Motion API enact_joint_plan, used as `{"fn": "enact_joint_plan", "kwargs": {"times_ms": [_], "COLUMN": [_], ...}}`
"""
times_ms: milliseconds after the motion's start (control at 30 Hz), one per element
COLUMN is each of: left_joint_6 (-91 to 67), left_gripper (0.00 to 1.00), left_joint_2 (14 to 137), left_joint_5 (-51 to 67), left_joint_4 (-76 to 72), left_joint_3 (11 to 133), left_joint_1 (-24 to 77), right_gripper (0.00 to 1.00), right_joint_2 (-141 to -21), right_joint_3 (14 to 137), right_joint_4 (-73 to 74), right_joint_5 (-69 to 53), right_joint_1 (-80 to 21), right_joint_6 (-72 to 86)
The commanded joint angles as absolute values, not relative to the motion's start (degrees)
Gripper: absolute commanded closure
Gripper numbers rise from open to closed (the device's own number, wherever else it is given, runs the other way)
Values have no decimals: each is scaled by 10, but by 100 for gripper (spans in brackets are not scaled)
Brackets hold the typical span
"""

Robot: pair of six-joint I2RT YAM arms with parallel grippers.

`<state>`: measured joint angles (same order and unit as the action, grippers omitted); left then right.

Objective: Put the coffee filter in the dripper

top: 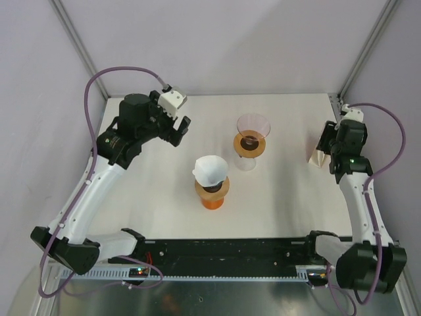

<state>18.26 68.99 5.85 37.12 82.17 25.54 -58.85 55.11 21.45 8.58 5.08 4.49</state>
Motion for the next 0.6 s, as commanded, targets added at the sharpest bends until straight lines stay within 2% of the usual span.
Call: {"fn": "enact_joint_plan", "kwargs": {"times_ms": [0,300,567], "left_joint_6": [200,207,203], "left_gripper": [7,7,6], "left_joint_2": [692,711,725], "left_joint_5": [84,107,128], "left_joint_4": [333,328,316], "left_joint_3": [828,833,827], "left_joint_1": [249,241,221], "right_gripper": [50,62,62], "right_joint_2": [-621,-723,-768], "right_joint_3": [544,546,551], "right_joint_4": [118,79,54], "right_joint_5": [19,-6,57], "right_joint_1": [90,112,101], "right_joint_6": [15,3,-18]}}
